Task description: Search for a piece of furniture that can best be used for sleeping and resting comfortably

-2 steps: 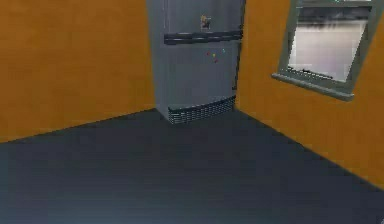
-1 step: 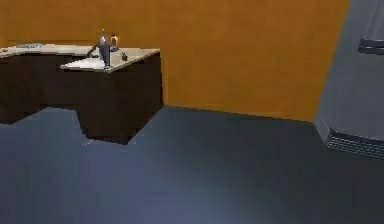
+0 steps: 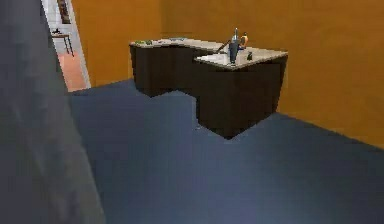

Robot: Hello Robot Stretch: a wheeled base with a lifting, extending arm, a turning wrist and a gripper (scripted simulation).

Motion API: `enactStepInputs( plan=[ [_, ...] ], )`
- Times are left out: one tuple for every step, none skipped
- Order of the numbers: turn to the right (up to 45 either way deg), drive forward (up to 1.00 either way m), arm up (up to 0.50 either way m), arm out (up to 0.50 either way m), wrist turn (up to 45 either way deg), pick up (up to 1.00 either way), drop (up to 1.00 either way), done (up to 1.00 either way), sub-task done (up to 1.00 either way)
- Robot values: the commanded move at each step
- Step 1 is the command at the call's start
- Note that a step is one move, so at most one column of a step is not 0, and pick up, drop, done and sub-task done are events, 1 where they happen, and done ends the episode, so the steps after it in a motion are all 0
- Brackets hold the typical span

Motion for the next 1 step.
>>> enactStepInputs(
  plan=[
    [0.0,0.75,0.00,0.00,0.0,0.00,0.00,0.00,0.00]
  ],
)
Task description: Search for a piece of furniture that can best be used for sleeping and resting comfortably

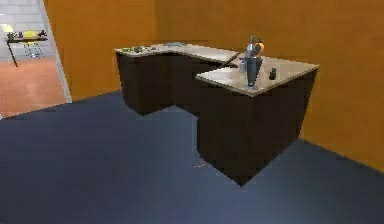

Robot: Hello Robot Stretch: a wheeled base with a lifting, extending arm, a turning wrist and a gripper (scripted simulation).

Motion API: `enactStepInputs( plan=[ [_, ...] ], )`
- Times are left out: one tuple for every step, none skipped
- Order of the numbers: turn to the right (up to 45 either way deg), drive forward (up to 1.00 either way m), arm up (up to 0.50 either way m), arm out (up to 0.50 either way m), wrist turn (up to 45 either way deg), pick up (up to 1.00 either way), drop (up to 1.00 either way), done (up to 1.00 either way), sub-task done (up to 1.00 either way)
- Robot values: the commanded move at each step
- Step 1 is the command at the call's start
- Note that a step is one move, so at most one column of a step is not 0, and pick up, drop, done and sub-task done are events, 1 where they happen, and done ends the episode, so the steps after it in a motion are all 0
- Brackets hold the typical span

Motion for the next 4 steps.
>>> enactStepInputs(
  plan=[
    [-39.0,0.00,0.00,0.00,0.0,0.00,0.00,0.00,0.00],
    [0.0,1.00,0.00,0.00,0.0,0.00,0.00,0.00,0.00],
    [0.0,1.00,0.00,0.00,0.0,0.00,0.00,0.00,0.00],
    [0.0,1.00,0.00,0.00,0.0,0.00,0.00,0.00,0.00]
  ],
)
